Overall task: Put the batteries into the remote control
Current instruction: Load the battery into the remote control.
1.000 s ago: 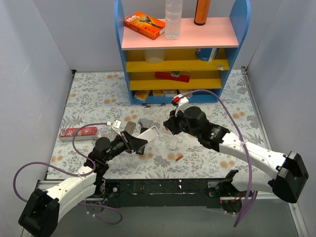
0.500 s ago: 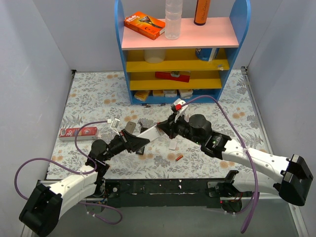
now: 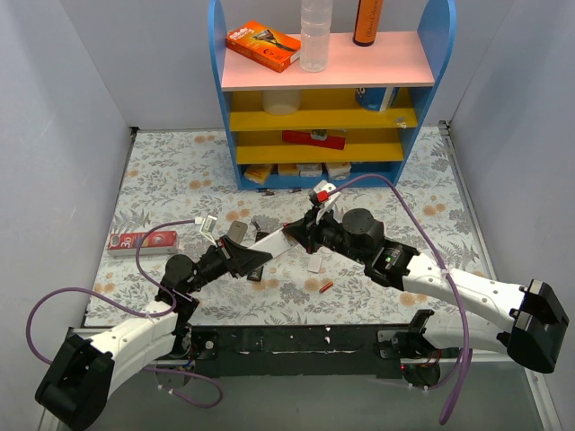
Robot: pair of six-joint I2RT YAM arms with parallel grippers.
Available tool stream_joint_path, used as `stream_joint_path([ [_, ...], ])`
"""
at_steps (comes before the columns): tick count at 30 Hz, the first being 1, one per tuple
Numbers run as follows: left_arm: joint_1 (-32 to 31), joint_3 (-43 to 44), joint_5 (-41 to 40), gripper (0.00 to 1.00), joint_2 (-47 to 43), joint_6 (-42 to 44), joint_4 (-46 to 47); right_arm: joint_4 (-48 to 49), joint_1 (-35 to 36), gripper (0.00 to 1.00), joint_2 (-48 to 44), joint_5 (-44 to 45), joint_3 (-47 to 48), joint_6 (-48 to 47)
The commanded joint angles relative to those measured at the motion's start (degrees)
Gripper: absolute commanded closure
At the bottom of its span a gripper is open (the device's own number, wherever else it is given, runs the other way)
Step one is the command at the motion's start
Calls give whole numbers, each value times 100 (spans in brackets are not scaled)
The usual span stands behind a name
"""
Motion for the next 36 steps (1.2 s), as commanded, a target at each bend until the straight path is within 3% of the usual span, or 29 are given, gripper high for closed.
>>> stream_joint_path([
  [1, 9, -21, -29, 100, -67, -56, 370, 249, 62, 99, 39, -58, -14, -82],
  [24, 9, -197, -12, 100, 56, -29, 1204, -516, 185, 98, 162, 73, 179, -56],
  [36, 18, -267, 112, 100, 30, -38, 1390, -525, 203, 81, 100, 328, 180, -47],
])
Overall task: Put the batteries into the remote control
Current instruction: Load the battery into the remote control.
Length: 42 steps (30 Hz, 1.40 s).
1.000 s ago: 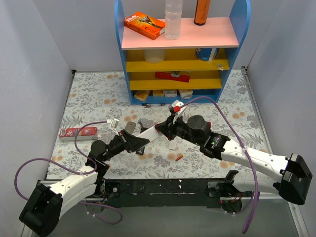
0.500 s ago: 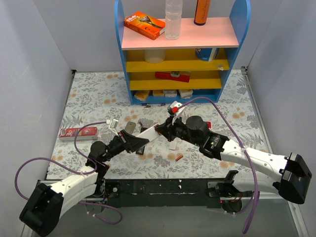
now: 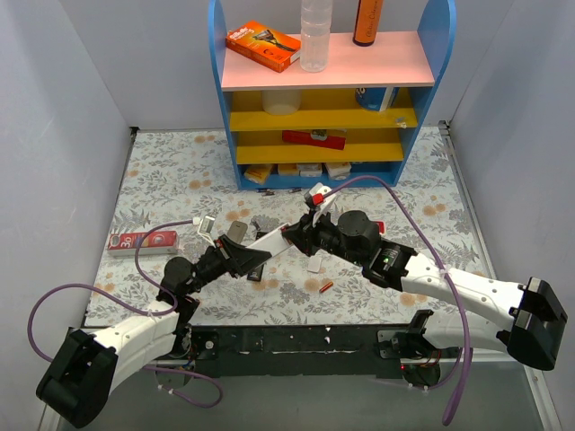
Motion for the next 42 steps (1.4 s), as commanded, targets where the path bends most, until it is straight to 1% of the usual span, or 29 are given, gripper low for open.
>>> stream_joint_path([
  [1, 3, -152, 182, 100, -171, 5, 804, -298, 41, 80, 22, 223, 107, -64],
  [9, 11, -204, 287, 100, -171, -21, 962, -306, 41, 71, -31, 197, 169, -152],
  [14, 3, -204, 322, 100, -189, -30, 962, -315, 50, 68, -92, 127, 230, -170],
  [18, 3, -204, 305, 100, -180, -38, 971, -403, 50, 61, -171, 135, 292, -266],
  [25, 11, -204, 296, 100, -92, -91, 1068, -544, 59, 53, -391, 83, 406, -504],
  [27, 3, -204, 287, 100, -83, -91, 1068, -596, 59, 47, -435, 57, 459, -548],
  [31, 3, -204, 287, 100, -57, -100, 1077, -754, 67, 44, -523, 65, 590, -697],
  [32, 3, -204, 296, 100, -57, -109, 1085, -781, 68, 44, -549, 74, 600, -767],
  [33, 3, -204, 305, 100, -57, -100, 1085, -816, 59, 37, -567, 65, 635, -811],
  [35, 3, -204, 331, 100, -48, -117, 1077, -877, 59, 32, -646, 39, 714, -969],
  [37, 3, -204, 349, 100, -66, -100, 1068, -956, 59, 32, -742, 4, 793, -1136],
  [39, 3, -204, 375, 100, -66, -109, 1041, -1061, 59, 33, -804, -75, 846, -1513],
  [42, 3, -204, 410, 100, -92, -91, 998, -1281, 59, 32, -857, -303, 1056, -2188],
])
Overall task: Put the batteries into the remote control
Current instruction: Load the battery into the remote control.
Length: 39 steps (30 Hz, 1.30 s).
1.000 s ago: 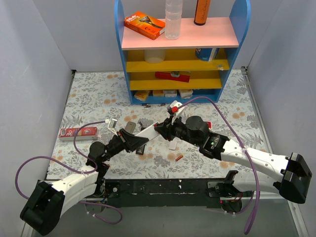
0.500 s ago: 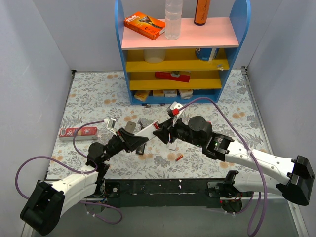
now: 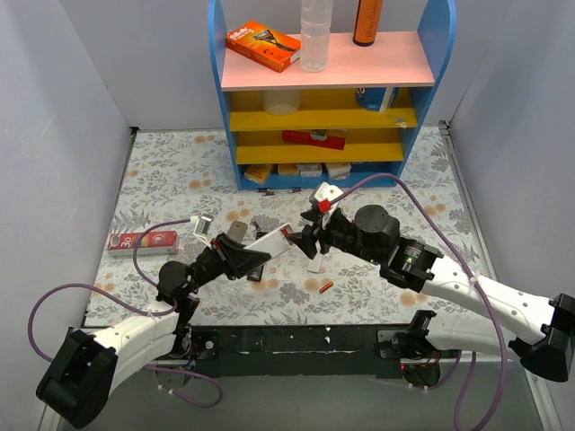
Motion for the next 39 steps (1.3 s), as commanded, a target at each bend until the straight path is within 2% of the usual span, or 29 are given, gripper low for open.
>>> stream_joint_path([
  [1, -21, -196, 130, 100, -99, 29, 180, -396, -2, 33, -195, -297, 547, -1154],
  [3, -21, -187, 139, 100, -99, 38, 154, -555, -2, 32, -204, -733, 740, -1584],
  [9, -21, -125, 183, 100, -90, 47, 48, -1294, -2, 30, 24, -1475, 1242, -2113],
  [15, -13, -11, 324, 100, -125, 117, -180, -1593, -2, 32, -19, -1923, 1154, -3887],
  [18, -21, 42, 385, 100, -143, 152, -277, -1724, -2, 41, 42, -2037, 1198, -4504],
  [20, -21, 94, 429, 100, -143, 170, -347, -1838, -2, 51, 138, -2117, 1356, -4767],
  [21, -21, 103, 464, 100, -134, 170, -356, -1978, -2, 52, 252, -2187, 1426, -4821],
  [24, -21, 156, 535, 100, -99, 179, -356, -2146, -2, 64, 472, -2214, 1585, -4997],
  [37, -13, 200, 658, 100, -90, 179, -313, -2393, -73, 69, 745, -2267, 1690, -5138],
  [39, -21, 209, 667, 100, -81, 170, -295, -2428, -82, 73, 772, -2275, 1690, -5146],
])
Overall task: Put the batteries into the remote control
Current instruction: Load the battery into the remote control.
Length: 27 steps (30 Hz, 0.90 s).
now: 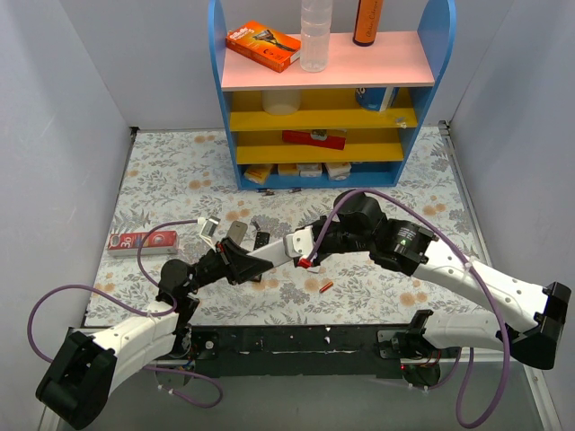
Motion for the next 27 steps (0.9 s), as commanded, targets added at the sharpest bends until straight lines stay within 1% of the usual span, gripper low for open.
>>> stream_joint_path([
  [1, -21, 213, 109, 100, -22, 78, 103, -67, -44, 74, 70, -92, 270, -89],
  [4, -21, 222, 118, 100, -31, 69, 112, -111, -53, 75, 123, -101, 278, -80],
  [5, -21, 222, 127, 100, -40, 78, 112, -111, -53, 78, 132, -127, 278, -80],
  [14, -21, 266, 136, 100, -49, 69, 121, -217, -71, 80, 237, -110, 270, -45],
  [15, -13, 266, 136, 100, -49, 69, 129, -217, -79, 84, 246, -101, 270, -36],
  [20, -13, 248, 101, 100, -84, 43, 287, -287, -88, 85, 316, -13, 270, 60],
  [21, -13, 240, 92, 100, -92, 17, 314, -287, -88, 88, 325, 5, 226, 78],
  [27, -21, 152, -14, 100, -136, -133, 744, -121, -97, 89, 273, 57, -46, 341],
])
